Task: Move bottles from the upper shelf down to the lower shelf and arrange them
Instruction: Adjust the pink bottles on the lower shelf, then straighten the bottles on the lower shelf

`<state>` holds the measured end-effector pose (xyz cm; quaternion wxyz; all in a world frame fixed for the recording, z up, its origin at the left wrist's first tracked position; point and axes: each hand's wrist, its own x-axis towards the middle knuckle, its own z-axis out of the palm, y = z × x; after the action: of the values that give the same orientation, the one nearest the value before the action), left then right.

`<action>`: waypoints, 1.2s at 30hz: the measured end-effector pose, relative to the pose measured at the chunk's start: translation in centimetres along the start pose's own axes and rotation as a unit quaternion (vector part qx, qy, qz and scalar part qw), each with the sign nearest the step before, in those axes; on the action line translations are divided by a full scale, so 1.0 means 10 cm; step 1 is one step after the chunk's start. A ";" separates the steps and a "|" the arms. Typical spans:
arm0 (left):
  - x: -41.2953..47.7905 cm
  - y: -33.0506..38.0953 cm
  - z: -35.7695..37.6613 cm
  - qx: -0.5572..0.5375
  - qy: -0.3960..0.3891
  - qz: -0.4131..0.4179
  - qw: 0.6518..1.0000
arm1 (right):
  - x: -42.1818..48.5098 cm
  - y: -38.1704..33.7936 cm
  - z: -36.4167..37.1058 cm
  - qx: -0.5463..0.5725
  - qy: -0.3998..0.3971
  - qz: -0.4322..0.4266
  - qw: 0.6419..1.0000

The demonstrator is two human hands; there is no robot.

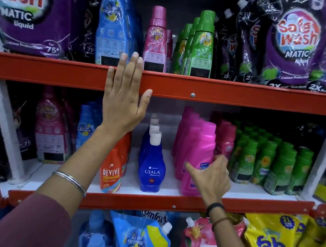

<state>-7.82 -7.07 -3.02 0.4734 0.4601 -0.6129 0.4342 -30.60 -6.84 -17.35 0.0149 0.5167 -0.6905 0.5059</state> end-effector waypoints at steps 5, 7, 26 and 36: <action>0.00 0.00 0.01 -0.001 0.001 0.000 1.000 | -0.03 -0.01 0.12 -0.008 -0.002 0.018 1.000; -0.01 0.00 0.02 -0.003 0.000 -0.002 1.000 | -0.04 -0.02 0.14 -0.021 -0.001 0.020 1.000; -1.49 1.59 0.01 -0.480 -0.355 -0.361 0.717 | -0.13 0.52 -0.05 0.366 -0.208 0.087 0.903; -1.55 1.72 0.21 -0.451 -0.386 -0.403 0.697 | -0.06 0.59 -0.02 0.384 -0.248 0.099 0.884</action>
<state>-22.95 -3.34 -20.20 0.4755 0.5215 -0.6205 -0.3420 -34.69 -6.49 -21.59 -0.4070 0.5193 -0.4707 0.5858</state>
